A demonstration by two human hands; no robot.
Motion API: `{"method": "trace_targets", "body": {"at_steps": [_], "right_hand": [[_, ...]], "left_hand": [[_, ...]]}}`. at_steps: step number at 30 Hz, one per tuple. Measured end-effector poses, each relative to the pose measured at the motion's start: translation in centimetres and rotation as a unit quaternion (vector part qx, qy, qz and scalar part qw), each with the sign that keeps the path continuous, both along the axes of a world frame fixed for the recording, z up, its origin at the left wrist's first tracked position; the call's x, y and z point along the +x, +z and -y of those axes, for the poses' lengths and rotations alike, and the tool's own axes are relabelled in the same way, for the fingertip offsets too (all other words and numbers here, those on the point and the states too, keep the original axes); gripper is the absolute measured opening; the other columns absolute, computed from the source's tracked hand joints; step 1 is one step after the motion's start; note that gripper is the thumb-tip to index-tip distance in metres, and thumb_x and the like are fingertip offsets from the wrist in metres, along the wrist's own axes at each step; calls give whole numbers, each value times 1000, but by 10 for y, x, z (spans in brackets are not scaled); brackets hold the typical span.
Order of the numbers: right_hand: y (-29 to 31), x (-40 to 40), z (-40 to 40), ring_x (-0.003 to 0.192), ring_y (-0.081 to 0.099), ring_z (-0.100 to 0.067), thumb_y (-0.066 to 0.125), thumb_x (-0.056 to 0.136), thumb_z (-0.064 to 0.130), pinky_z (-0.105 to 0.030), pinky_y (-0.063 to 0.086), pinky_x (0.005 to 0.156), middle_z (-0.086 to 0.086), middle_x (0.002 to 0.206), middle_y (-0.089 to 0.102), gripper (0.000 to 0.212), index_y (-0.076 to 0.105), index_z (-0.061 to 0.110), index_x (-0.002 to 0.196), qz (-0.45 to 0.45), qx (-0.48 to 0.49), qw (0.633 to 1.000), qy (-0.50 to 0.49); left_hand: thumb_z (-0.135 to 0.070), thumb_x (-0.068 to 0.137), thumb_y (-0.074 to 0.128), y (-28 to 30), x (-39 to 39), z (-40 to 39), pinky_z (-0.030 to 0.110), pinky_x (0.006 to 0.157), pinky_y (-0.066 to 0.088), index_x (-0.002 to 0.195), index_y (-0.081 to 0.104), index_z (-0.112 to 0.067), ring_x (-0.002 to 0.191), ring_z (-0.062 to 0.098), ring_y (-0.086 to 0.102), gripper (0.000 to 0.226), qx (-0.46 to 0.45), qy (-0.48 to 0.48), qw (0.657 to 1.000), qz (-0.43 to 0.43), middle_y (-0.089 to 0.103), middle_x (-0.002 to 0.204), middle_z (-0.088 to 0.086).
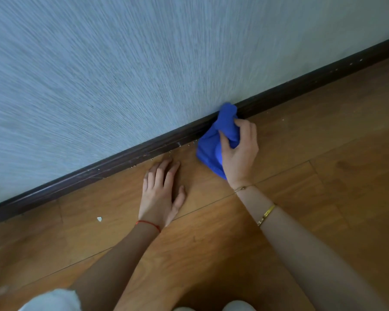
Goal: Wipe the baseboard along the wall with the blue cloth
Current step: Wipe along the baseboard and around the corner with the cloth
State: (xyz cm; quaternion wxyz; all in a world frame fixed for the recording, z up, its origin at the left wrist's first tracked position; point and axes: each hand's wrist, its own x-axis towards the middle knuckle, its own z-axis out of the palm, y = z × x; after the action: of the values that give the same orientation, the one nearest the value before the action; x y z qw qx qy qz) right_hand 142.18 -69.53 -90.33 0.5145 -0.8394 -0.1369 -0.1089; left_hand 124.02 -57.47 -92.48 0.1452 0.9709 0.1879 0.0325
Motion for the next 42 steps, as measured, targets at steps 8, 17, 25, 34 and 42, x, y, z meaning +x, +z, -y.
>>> {"method": "trace_targets", "body": {"at_steps": [8, 17, 25, 34, 42], "right_hand": [[4, -6, -4, 107, 56, -24, 67, 85, 4, -37, 50, 93, -14, 116, 52, 30, 58, 3, 114, 18, -58, 998, 36], [12, 25, 11, 105, 54, -13, 69, 81, 2, -14, 42, 93, -16, 111, 58, 34, 60, -1, 113, -4, -8, 997, -78], [2, -20, -9, 107, 57, -21, 69, 84, 2, -31, 50, 94, -12, 115, 55, 34, 59, 3, 116, 23, -62, 995, 74], [8, 35, 23, 107, 57, -22, 69, 83, 5, -32, 49, 94, -14, 113, 59, 35, 60, 0, 117, 18, -39, 998, -47], [2, -8, -2, 106, 59, -23, 71, 84, 4, -28, 50, 92, -12, 112, 57, 36, 60, 3, 118, 29, -53, 995, 80]], "left_hand": [[-44, 95, 44, 0, 2, 0, 51, 111, 35, 147, 45, -12, 135, 34, 40, 60, -7, 3, 1000, -7, 42, 149, 12], [-44, 97, 44, 1, 0, 0, 49, 110, 36, 147, 45, -14, 133, 33, 42, 59, -10, 4, 1000, -10, 43, 149, 10], [-45, 97, 43, 2, 1, 0, 49, 111, 34, 148, 44, -14, 134, 32, 40, 60, -13, 3, 1000, -16, 42, 149, 10], [-45, 97, 43, 3, 1, 1, 50, 109, 37, 147, 44, -13, 133, 33, 41, 60, -12, 3, 1000, -21, 42, 148, 11], [-43, 95, 45, 1, 1, 0, 51, 110, 35, 146, 45, -13, 134, 34, 40, 59, -14, 1, 1000, -6, 42, 148, 11]]}}
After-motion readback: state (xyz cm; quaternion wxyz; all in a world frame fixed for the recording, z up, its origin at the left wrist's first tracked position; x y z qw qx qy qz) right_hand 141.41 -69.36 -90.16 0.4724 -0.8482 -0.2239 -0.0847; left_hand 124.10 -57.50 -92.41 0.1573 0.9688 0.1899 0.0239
